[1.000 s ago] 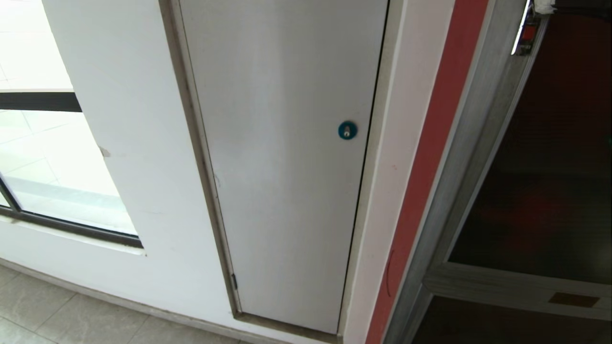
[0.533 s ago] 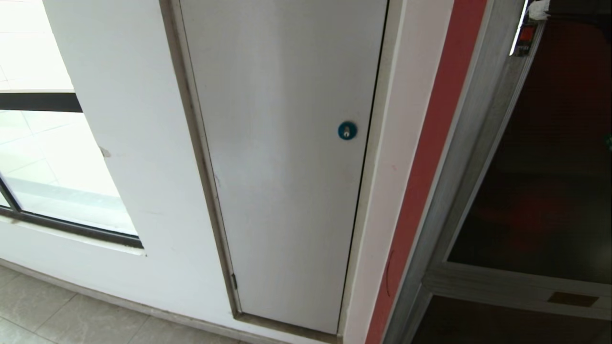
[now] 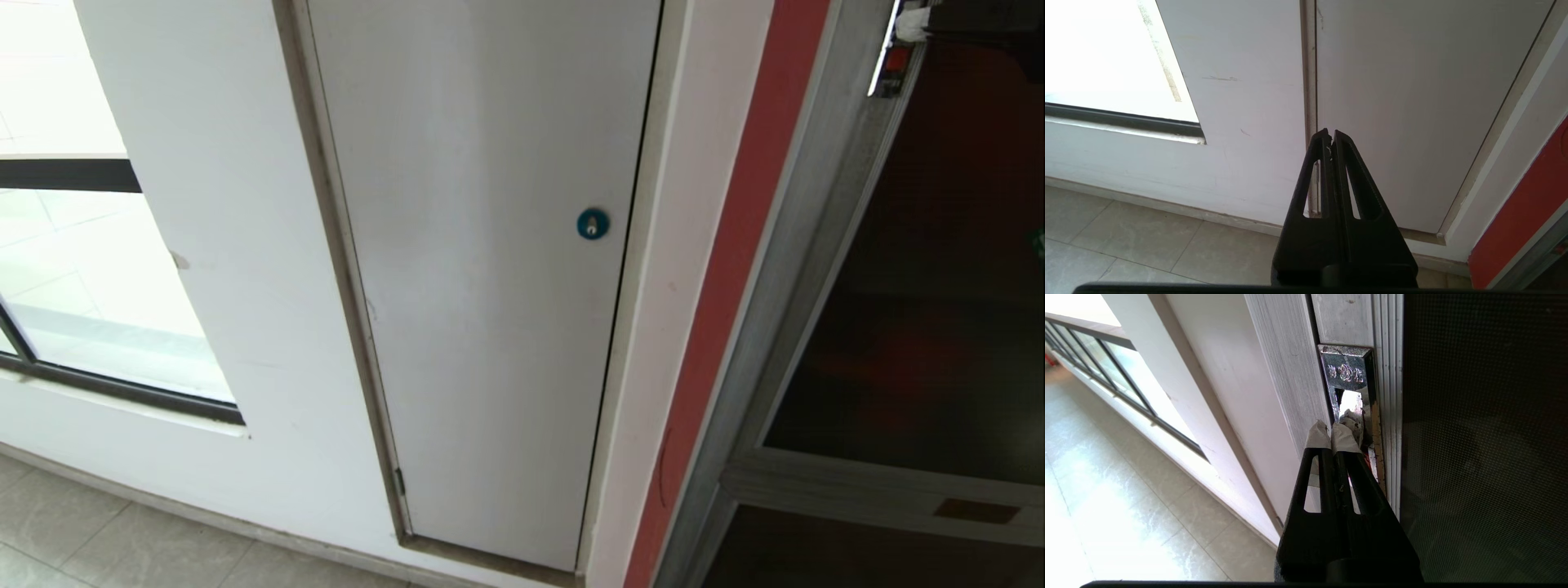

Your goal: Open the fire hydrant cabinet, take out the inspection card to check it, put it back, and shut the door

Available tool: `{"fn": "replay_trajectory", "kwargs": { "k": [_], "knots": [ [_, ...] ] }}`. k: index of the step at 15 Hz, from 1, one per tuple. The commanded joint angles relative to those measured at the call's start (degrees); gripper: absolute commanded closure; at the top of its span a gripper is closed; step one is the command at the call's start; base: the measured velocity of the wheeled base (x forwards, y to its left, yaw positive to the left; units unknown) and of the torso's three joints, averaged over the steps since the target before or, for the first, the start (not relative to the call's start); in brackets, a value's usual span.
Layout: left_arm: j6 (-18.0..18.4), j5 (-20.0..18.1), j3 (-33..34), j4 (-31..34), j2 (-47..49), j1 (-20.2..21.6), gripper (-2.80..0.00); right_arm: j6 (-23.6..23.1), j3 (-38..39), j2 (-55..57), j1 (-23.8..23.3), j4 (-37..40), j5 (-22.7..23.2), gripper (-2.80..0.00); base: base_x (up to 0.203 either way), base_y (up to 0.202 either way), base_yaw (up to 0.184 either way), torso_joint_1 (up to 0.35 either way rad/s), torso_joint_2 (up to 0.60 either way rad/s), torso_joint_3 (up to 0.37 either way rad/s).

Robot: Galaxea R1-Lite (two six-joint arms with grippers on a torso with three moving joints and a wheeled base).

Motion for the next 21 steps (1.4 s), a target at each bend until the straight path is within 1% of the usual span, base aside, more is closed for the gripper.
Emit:
{"fn": "replay_trajectory", "kwargs": {
  "k": [1, 21],
  "knots": [
    [0.0, 0.01, 0.44, -0.04, 0.07, 0.03, 0.0, 0.06, -0.02, 0.91, -0.11, -0.05, 0.09, 0.0, 0.0, 0.0, 0.0, 0.0, 0.0, 0.0],
    [0.0, 0.01, 0.44, -0.03, 0.02, 0.03, 0.0, 0.24, 0.33, 2.67, -0.37, -0.58, -2.71, 0.0, 0.0, 0.0, 0.0, 0.0, 0.0, 0.0]
  ]
}}
